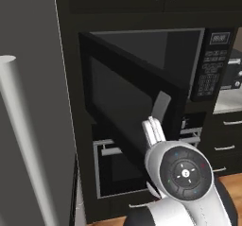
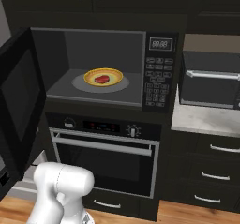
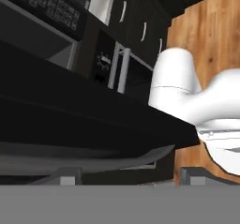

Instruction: Transport the steak from the fridge to the microwave and turn on the microwave.

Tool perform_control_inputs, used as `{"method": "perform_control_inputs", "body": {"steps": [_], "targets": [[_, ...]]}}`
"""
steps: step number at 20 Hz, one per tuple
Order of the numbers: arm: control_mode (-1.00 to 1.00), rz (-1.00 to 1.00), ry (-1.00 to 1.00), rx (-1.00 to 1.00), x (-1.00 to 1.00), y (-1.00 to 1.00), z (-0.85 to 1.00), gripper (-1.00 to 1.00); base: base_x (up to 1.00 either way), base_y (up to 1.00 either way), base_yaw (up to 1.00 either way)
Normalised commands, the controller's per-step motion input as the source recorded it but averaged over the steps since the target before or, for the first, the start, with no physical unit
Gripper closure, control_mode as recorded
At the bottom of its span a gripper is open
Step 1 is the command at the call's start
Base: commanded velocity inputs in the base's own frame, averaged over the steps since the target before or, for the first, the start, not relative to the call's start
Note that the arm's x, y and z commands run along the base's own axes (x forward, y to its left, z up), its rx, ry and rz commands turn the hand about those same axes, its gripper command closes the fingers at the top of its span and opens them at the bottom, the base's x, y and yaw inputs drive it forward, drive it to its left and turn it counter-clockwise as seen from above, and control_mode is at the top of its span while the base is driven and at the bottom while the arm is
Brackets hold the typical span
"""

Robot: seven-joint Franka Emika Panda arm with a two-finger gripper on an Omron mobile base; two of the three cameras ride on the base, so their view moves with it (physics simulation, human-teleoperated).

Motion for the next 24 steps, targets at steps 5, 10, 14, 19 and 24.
{"method": "perform_control_inputs", "body": {"steps": [5, 10, 14, 19, 24], "targets": [[-1.0, -0.06, 0.0, 0.0, 0.27, -0.36, -0.02, -1.0, 0.0, 0.0, 0.0], [-1.0, -0.05, 0.0, 0.0, 0.3, -0.36, -0.05, -1.0, 0.0, 0.0, 0.0], [-1.0, -0.07, 0.0, 0.0, 0.38, -0.36, -0.06, -1.0, 0.0, 0.0, 0.0], [-1.0, -0.09, 0.0, 0.0, 0.43, -0.35, -0.07, -1.0, 0.0, 0.0, 0.0], [-1.0, -0.12, 0.0, 0.0, 0.47, -0.34, -0.11, -1.0, 0.0, 0.0, 0.0]]}}
